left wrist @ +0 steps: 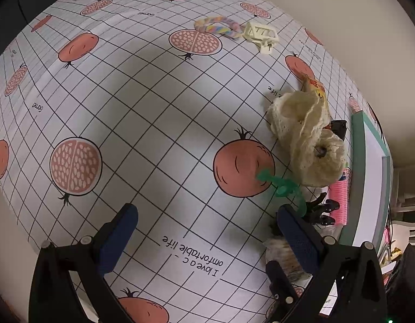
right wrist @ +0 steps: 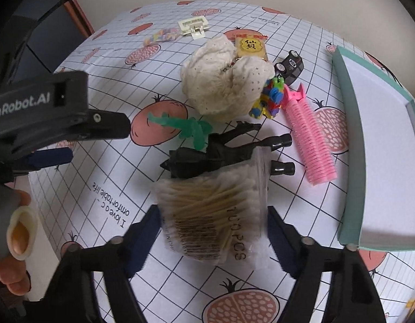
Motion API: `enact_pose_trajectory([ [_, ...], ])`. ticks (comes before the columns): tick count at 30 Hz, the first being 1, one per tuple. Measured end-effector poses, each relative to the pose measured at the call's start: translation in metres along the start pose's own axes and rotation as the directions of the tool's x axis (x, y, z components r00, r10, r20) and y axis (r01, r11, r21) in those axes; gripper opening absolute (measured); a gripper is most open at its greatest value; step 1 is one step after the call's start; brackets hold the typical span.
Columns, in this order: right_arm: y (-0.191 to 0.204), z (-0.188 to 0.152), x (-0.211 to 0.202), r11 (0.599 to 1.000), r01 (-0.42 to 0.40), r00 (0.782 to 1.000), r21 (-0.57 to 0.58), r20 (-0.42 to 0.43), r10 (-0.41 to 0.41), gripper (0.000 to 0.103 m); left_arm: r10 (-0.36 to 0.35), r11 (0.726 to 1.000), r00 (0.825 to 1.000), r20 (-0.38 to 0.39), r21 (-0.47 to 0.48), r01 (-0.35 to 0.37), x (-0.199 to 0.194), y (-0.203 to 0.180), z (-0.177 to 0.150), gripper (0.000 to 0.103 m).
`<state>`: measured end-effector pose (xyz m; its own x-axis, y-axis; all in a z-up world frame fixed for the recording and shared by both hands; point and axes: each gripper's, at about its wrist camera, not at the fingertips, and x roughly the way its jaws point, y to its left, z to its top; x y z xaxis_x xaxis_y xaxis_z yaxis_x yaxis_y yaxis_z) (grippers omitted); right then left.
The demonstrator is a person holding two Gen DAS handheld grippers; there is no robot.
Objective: Organize objects
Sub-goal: 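Grasp the cotton swab bag with the right tool while the left tool grasps the black toy figure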
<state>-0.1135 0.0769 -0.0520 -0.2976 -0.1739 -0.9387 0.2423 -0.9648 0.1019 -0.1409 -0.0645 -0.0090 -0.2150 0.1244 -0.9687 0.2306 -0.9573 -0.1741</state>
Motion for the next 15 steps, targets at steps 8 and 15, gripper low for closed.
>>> enact_pose_trajectory([
  [8,-0.016,0.003,-0.010,1.000,-0.002,1.000,0.011,0.007,0.002,0.067,-0.034,0.999,0.999,0.005,0.022,0.034,0.001,-0.014,-0.003,0.103],
  [15,-0.037,0.005,-0.041,0.999,-0.010,0.998,0.032,0.061,0.008,0.066,-0.061,0.997,0.998,0.009,0.046,0.061,0.002,-0.033,-0.007,0.098],
])
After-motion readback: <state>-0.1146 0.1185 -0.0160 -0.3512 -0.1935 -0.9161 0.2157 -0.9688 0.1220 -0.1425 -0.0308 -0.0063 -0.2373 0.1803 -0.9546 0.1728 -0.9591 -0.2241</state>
